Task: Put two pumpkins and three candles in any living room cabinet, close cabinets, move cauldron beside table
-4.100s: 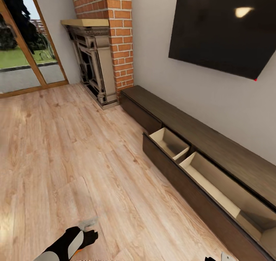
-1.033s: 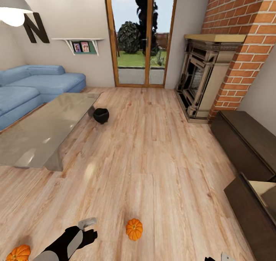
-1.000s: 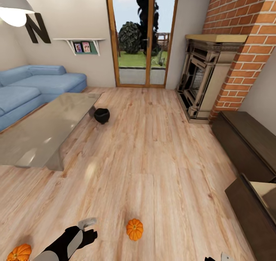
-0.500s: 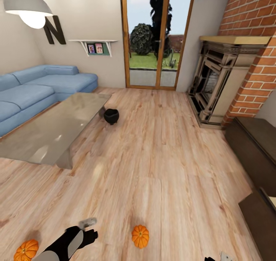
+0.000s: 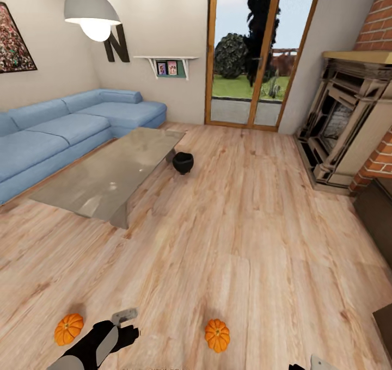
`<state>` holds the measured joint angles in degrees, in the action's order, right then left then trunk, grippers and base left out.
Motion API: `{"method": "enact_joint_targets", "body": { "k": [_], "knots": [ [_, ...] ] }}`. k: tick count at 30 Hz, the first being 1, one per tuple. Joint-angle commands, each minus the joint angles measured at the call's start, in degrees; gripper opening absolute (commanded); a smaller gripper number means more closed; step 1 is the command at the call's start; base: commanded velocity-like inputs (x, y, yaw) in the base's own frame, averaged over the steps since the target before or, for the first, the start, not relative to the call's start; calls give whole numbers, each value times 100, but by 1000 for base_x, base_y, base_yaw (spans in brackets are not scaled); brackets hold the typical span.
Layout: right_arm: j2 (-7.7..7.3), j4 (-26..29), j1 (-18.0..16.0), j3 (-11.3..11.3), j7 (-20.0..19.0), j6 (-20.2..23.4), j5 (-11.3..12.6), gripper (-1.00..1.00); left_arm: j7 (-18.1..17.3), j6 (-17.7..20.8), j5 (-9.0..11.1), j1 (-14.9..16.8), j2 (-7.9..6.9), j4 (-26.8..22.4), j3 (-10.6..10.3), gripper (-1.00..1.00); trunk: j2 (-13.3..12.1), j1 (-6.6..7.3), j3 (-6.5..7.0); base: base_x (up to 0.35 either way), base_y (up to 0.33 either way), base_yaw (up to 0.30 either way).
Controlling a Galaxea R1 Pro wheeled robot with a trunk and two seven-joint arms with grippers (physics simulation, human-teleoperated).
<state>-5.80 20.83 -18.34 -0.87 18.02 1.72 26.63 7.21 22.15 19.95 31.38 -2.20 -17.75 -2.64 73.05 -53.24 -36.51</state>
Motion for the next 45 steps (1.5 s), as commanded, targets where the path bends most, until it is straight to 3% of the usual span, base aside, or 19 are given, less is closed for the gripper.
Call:
{"method": "enact_joint_targets", "body": {
  "k": [1,23,45],
  "knots": [
    [0,0,-1,0,0,0,0,100,0,2,0,0,-2,0,0,100,0,0,0,-12,147,292],
    [0,0,-2,-1,-1,-67,9,100,9,0,-24,0,13,-1,-8,100,0,0,0,105,41,287],
    [0,0,2,-1,-1,-126,13,100,7,0,-27,0,17,-1,-23,100,0,0,0,43,-34,13]
  ]
}}
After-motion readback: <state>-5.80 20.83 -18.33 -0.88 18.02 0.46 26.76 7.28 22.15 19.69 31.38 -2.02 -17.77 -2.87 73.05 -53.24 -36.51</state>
